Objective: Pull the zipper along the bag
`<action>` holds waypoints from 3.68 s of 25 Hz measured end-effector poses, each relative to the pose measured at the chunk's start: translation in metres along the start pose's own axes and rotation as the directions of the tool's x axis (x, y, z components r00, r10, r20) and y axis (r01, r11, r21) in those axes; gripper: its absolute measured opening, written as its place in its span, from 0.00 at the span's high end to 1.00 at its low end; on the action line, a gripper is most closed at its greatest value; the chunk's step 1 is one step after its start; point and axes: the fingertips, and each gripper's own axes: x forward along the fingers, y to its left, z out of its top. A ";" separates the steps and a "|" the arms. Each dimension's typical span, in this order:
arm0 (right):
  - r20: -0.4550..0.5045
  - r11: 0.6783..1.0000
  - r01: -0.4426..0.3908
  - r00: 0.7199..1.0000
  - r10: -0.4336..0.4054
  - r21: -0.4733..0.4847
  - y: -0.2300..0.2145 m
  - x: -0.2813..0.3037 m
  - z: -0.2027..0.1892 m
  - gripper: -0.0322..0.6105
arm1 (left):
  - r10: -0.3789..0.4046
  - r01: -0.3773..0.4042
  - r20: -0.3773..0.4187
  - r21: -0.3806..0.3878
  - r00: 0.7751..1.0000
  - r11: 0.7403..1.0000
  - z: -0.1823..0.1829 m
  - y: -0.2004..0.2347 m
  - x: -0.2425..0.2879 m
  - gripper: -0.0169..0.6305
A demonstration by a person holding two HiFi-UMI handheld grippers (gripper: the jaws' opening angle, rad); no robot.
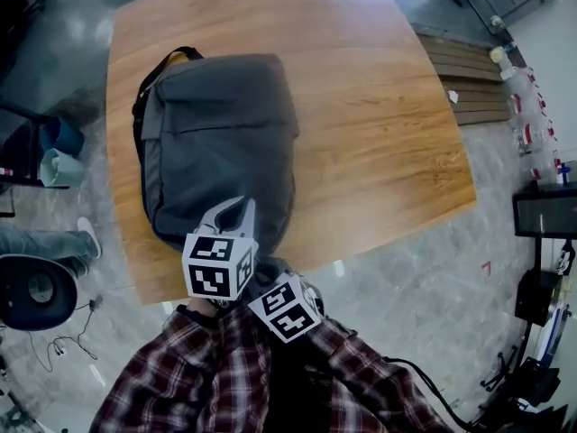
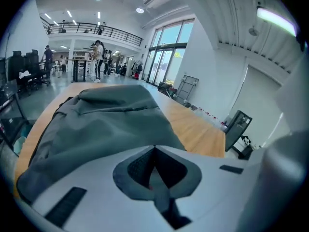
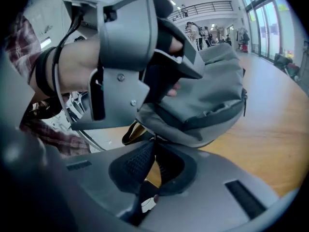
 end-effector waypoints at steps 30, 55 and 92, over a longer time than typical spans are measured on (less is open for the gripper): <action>-0.078 0.949 0.200 0.971 -0.225 -0.245 -0.131 -0.039 0.011 0.92 | -0.016 0.055 -0.136 0.295 0.991 0.954 -0.052 0.001 0.012 0.96; -0.085 0.954 0.281 0.953 -0.290 -0.104 -0.255 0.004 0.113 0.91 | -0.011 0.070 -0.183 0.318 0.983 0.945 -0.057 0.000 0.014 0.96; 0.722 0.951 0.304 0.670 -0.171 -0.058 -0.026 -0.252 0.241 0.93 | -0.106 -0.037 0.576 0.230 0.810 0.972 0.193 -0.095 -0.184 0.96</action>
